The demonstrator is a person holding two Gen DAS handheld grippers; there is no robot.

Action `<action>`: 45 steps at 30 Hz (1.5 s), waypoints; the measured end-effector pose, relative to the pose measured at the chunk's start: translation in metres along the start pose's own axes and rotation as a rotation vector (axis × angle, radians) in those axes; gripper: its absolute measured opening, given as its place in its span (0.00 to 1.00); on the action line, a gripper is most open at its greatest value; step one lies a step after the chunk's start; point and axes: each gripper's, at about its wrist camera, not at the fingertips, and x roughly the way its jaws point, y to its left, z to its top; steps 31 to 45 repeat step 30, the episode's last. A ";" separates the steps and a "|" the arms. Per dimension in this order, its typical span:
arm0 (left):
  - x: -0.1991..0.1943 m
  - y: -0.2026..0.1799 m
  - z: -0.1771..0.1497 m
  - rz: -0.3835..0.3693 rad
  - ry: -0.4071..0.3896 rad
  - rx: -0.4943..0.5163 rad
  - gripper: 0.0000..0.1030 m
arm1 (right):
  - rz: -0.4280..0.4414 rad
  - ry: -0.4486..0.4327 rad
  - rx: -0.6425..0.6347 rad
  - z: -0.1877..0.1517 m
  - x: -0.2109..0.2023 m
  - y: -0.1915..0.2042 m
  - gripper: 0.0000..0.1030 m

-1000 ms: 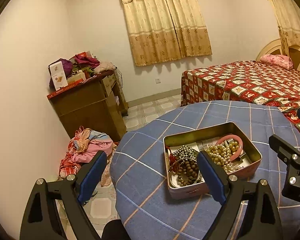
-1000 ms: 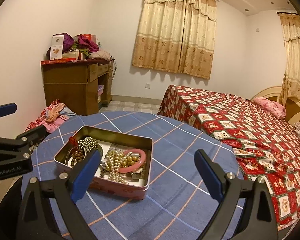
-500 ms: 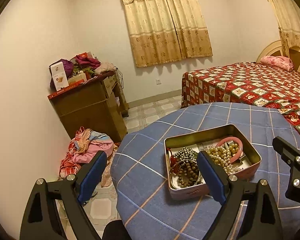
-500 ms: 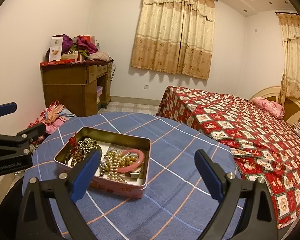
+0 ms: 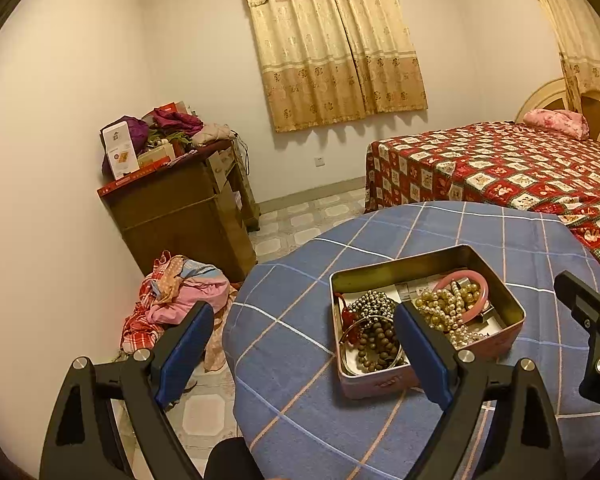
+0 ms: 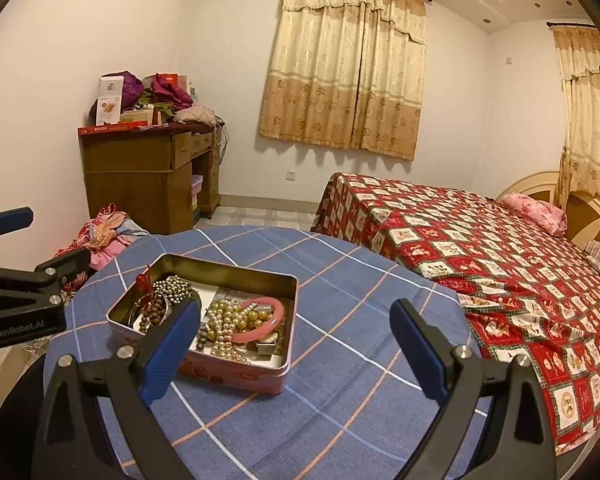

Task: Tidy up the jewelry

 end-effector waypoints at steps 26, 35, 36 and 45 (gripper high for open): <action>0.002 -0.007 -0.003 0.028 -0.006 0.048 0.89 | -0.008 -0.016 0.002 -0.002 -0.001 -0.003 0.97; 0.000 -0.007 -0.004 0.028 -0.022 0.052 0.89 | -0.009 -0.014 0.001 -0.004 0.000 -0.005 0.97; 0.000 -0.007 -0.004 0.028 -0.022 0.052 0.89 | -0.009 -0.014 0.001 -0.004 0.000 -0.005 0.97; 0.000 -0.007 -0.004 0.028 -0.022 0.052 0.89 | -0.009 -0.014 0.001 -0.004 0.000 -0.005 0.97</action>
